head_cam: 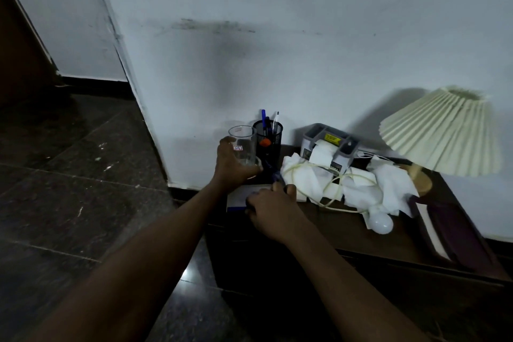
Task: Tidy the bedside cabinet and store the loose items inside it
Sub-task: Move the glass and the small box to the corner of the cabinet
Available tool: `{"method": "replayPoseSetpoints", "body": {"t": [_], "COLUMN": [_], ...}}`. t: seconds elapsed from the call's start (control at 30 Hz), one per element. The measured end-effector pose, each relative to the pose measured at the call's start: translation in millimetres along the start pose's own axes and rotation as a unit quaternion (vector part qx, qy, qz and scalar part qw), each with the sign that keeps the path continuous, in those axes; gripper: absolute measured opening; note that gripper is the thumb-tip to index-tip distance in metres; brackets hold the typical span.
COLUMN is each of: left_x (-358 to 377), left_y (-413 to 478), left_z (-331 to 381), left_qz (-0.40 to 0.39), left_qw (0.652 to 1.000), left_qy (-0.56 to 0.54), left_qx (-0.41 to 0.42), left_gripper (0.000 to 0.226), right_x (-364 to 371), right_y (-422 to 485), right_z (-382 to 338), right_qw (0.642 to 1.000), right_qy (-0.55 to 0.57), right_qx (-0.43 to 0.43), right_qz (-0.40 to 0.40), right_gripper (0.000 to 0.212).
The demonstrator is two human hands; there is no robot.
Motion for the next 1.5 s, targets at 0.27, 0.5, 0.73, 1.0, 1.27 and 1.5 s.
{"method": "replayPoseSetpoints", "body": {"t": [0.27,0.5,0.73,1.0,1.27,1.5], "left_x": [-2,-56,-55,-39,-50,-72], "left_y": [-9,-43,-145,-198,-195,-184], "left_z": [8,21,38,76,52,40], "left_qz": [-0.026,-0.056,0.012,0.086,0.106,0.144], "left_qw": [0.999,0.984,0.862,0.705,0.732,0.725], "left_qy": [0.026,0.001,-0.253,-0.472,-0.437,-0.444], "left_qx": [-0.022,-0.170,-0.439,-0.523,-0.512,-0.507], "left_gripper": [0.138,0.097,0.051,0.022,0.034,0.042], "right_x": [-9,-31,-47,-36,-42,-26], "right_y": [-6,-18,-26,-46,-4,34], "right_z": [9,31,30,90,53,4], "right_qw": [0.999,0.998,0.972,0.457,0.953,0.996], "right_qy": [0.027,0.054,0.229,0.850,0.275,0.054], "right_qx": [0.003,-0.023,0.029,0.261,0.105,0.062], "right_qz": [-0.034,-0.012,0.037,-0.020,0.065,0.028], "right_gripper": [0.046,0.035,0.017,0.013,0.015,0.021]}}
Point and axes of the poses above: each hand's wrist, its own y-axis towards the middle knuckle, its own x-axis out of the palm, z = x × y, the point moved 6 cm from there along y, towards the middle knuckle, and after that the axes turned 9 degrees about x, right-handed, at the moved point
